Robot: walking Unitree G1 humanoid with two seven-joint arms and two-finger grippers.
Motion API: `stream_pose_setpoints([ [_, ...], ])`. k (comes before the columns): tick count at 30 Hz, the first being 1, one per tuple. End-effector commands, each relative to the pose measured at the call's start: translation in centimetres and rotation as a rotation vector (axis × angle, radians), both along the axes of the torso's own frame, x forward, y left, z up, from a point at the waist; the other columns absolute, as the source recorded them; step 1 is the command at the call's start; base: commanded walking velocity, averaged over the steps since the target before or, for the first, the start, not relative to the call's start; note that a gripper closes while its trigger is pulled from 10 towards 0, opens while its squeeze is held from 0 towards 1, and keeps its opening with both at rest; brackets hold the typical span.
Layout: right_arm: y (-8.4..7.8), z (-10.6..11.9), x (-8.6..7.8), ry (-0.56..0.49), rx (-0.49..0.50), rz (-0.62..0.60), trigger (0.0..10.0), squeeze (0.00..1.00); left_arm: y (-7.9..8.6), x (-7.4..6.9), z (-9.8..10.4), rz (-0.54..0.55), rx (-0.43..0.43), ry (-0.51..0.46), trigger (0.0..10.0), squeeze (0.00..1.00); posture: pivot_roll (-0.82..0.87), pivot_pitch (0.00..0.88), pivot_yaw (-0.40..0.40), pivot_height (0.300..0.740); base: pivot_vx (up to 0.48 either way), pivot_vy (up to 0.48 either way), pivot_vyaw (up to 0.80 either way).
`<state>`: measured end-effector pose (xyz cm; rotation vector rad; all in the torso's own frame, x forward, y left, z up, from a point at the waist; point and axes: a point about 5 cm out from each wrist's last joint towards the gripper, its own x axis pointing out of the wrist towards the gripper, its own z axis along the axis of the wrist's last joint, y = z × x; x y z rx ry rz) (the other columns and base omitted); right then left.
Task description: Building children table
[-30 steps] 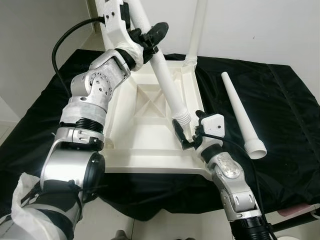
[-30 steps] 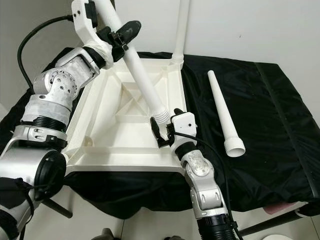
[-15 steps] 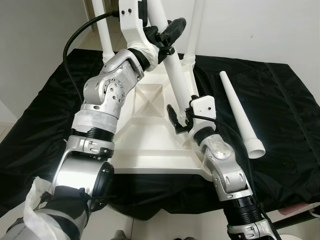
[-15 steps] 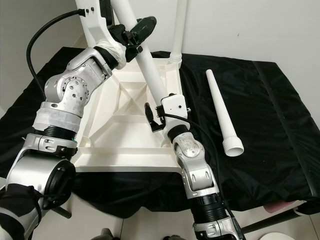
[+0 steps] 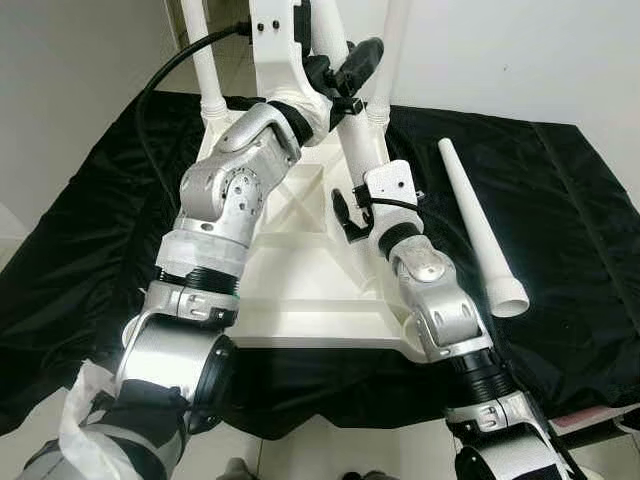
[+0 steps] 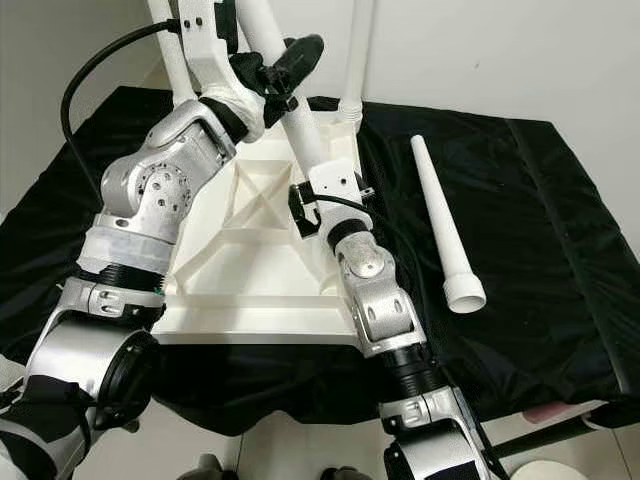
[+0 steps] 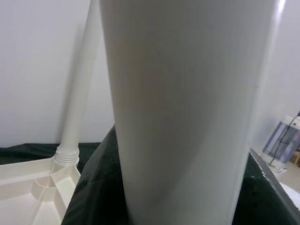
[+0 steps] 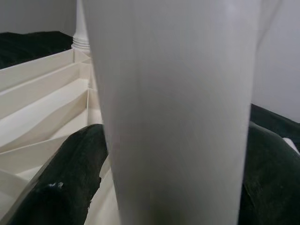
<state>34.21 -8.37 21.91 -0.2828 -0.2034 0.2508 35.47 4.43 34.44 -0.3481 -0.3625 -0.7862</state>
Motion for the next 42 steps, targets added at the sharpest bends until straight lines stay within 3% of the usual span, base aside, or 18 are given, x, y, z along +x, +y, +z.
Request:
stream_pose_setpoints([
  [1, 0.2, -0.2, 0.2, 0.023, -0.018, -0.007, 10.0, 0.0, -0.1, -0.4, 0.5, 0.002, 0.001, -0.038, 10.0, 0.0, -0.03, 0.067, -0.025, 0.74, 0.0, 0.0, 0.0],
  [4, 0.2, -0.3, 0.2, 0.028, -0.021, -0.007, 10.0, 0.0, -0.2, -0.5, 0.5, 0.002, 0.001, -0.039, 10.0, 0.0, -0.03, 0.067, -0.026, 0.74, 0.0, 0.0, 0.0],
  [5, 0.2, -0.3, 0.2, 0.031, -0.022, -0.007, 7.3, 0.0, -0.2, -0.5, 0.5, 0.002, 0.002, -0.039, 10.0, 0.0, -0.03, 0.067, -0.026, 0.74, 0.0, 0.0, 0.0],
  [6, 0.2, -0.3, 0.2, 0.031, -0.022, -0.007, 7.3, 0.0, -0.2, -0.5, 0.5, 0.002, 0.002, -0.039, 10.0, 0.0, -0.03, 0.067, -0.026, 0.74, 0.0, 0.0, 0.0],
  [7, 0.2, -0.3, 0.1, 0.039, -0.023, -0.005, 4.9, 0.0, -0.3, -0.6, 0.5, 0.002, 0.003, -0.044, 10.0, 0.0, -0.03, 0.067, -0.024, 0.74, 0.0, 0.0, 0.0],
  [11, 0.3, -0.4, 0.1, 0.044, -0.023, -0.003, 4.9, 0.0, -0.3, -0.6, 0.6, 0.002, 0.003, -0.047, 10.0, 0.0, -0.03, 0.067, -0.024, 0.74, 0.0, 0.0, 0.0],
  [12, 0.3, -0.4, 0.1, 0.048, -0.03, -0.002, 0.0, 0.0, -0.4, -0.6, 0.6, 0.002, 0.004, -0.05, 10.0, 0.0, -0.04, 0.068, -0.026, 0.74, 0.0, 0.0, 0.0],
  [20, 0.0, -0.7, 0.2, 0.088, -0.015, -0.028, 0.0, 0.0, -0.9, -1.2, 0.8, 0.006, 0.049, -0.109, 10.0, 0.0, -0.03, 0.067, -0.028, 0.74, 0.0, 0.0, 0.0],
  [21, -0.2, -0.6, 0.3, 0.091, -0.008, -0.046, 0.9, 0.0, -1.1, -1.3, 0.7, 0.003, 0.063, -0.122, 10.0, 0.0, -0.03, 0.066, -0.029, 0.74, 0.0, 0.0, 0.0],
  [22, -0.2, -0.6, 0.3, 0.091, -0.008, -0.046, 0.9, 0.0, -1.1, -1.3, 0.7, 0.003, 0.063, -0.122, 10.0, 0.0, -0.03, 0.066, -0.029, 0.74, 0.0, 0.0, 0.0],
  [23, -0.3, -0.6, 0.4, 0.092, -0.004, -0.062, 3.6, 0.0, -1.2, -1.4, 0.6, -0.001, 0.071, -0.127, 10.0, 0.0, -0.03, 0.066, -0.029, 0.74, 0.0, 0.0, 0.0],
  [25, -0.4, -0.6, 0.5, 0.093, -0.002, -0.072, 3.6, 0.0, -1.3, -1.5, 0.5, -0.003, 0.074, -0.128, 10.0, 0.0, -0.03, 0.066, -0.029, 0.74, 0.0, 0.0, 0.0],
  [26, -0.5, -0.5, 0.5, 0.093, 0.004, -0.08, 10.0, 0.0, -1.3, -1.5, 0.5, -0.022, 0.056, -0.12, 10.0, 0.77, -0.03, 0.066, -0.027, 0.74, 0.0, 0.0, 0.0],
  [27, -0.5, -0.5, 0.6, 0.094, 0.011, -0.085, 10.0, 0.0, -1.3, -1.6, 0.5, -0.037, 0.045, -0.115, 10.0, 1.0, -0.03, 0.066, -0.027, 0.74, 0.0, 0.0, 0.0],
  [34, -0.6, -0.5, 0.6, 0.106, 0.048, -0.089, 10.0, 0.0, -1.3, -1.8, 0.5, -0.049, 0.045, -0.119, 10.0, 1.0, -0.03, 0.066, -0.026, 0.74, 0.0, 0.0, 0.0],
  [35, -0.6, -0.4, 0.6, 0.109, 0.056, -0.088, 10.0, 0.0, -1.3, -1.9, 0.7, -0.059, 0.03, -0.117, 10.0, 0.0, -0.03, 0.066, -0.026, 0.74, 0.0, 0.0, 0.0],
  [42, -1.1, -0.3, 0.7, 0.112, 0.123, -0.126, 10.0, 0.0, -0.2, -1.9, 0.7, -0.069, -0.074, -0.071, 10.0, 0.0, -0.03, 0.06, -0.024, 0.74, 0.0, 0.0, 0.0],
])
